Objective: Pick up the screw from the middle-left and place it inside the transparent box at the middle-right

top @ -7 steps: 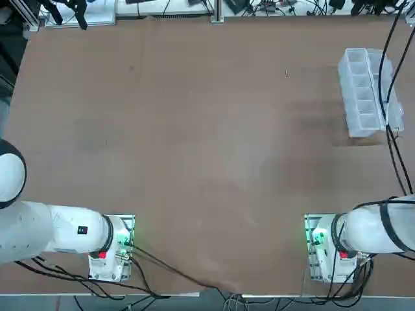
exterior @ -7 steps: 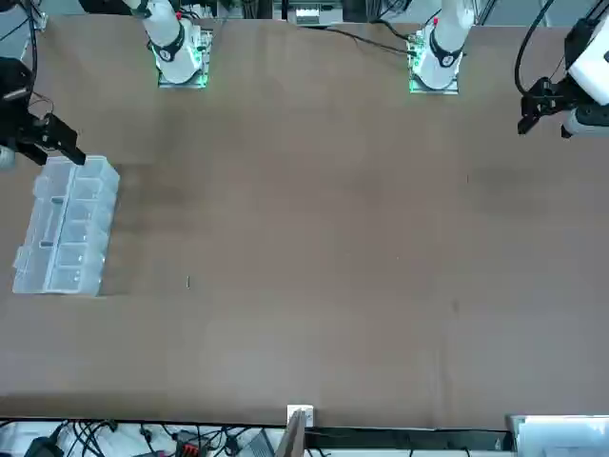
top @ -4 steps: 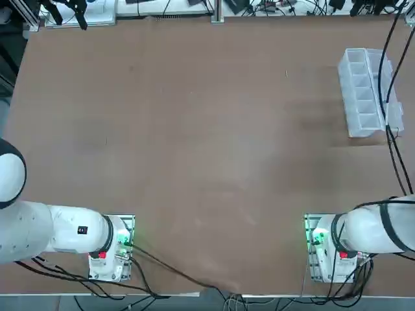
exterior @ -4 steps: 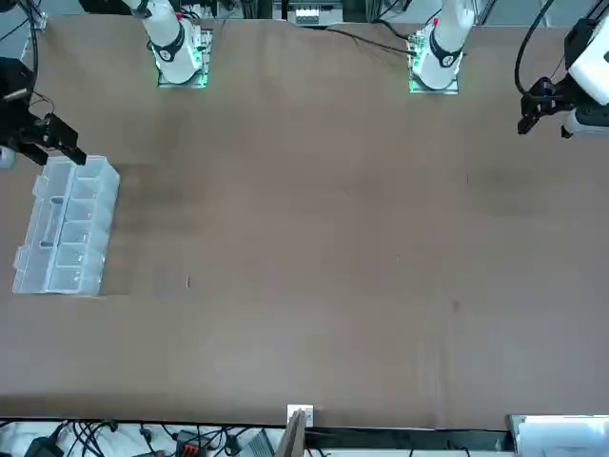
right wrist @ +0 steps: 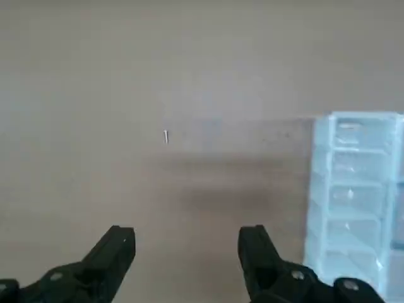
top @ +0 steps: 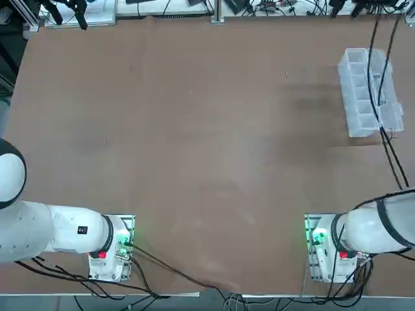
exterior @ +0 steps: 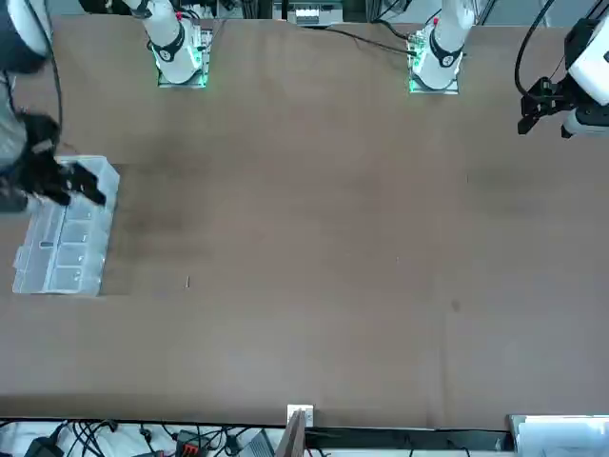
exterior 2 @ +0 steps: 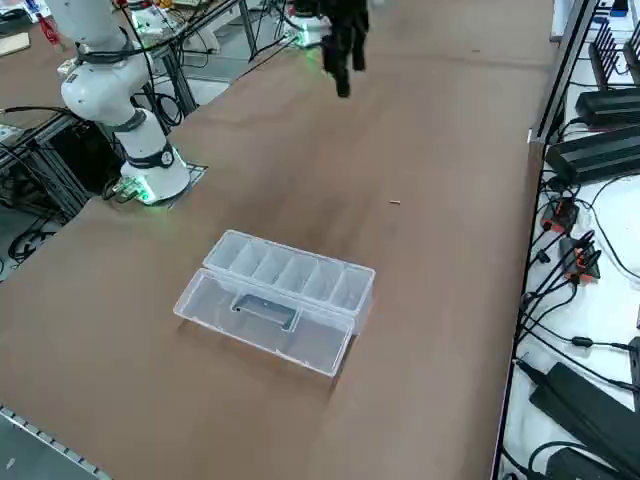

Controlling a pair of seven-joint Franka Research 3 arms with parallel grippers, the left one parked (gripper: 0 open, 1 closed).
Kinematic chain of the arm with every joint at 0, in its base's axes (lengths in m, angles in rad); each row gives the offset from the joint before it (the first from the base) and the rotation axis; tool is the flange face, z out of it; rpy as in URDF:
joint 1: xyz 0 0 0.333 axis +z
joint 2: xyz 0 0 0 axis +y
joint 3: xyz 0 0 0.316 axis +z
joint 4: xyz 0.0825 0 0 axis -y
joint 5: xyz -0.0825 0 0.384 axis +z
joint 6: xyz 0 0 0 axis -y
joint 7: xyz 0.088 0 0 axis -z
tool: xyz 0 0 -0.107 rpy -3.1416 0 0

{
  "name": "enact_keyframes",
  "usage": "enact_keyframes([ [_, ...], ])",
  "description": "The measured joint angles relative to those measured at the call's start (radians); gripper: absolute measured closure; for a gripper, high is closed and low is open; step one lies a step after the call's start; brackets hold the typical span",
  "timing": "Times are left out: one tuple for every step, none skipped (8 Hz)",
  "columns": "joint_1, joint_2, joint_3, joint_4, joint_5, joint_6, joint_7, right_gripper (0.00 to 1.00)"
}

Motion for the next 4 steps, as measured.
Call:
enact_keyframes([
  [0.022, 0.064, 0.003, -0.004, 0.0, 0.056, 0.0, 0.0],
  [0.048, 0.127, 0.005, -0.006, 0.0, 0.115, 0.001, 0.0],
  [0.081, 0.184, 0.006, -0.007, -0.001, 0.174, 0.008, 0.0],
  [0.107, 0.235, 0.006, -0.009, -0.004, 0.236, 0.037, 0.0],
])
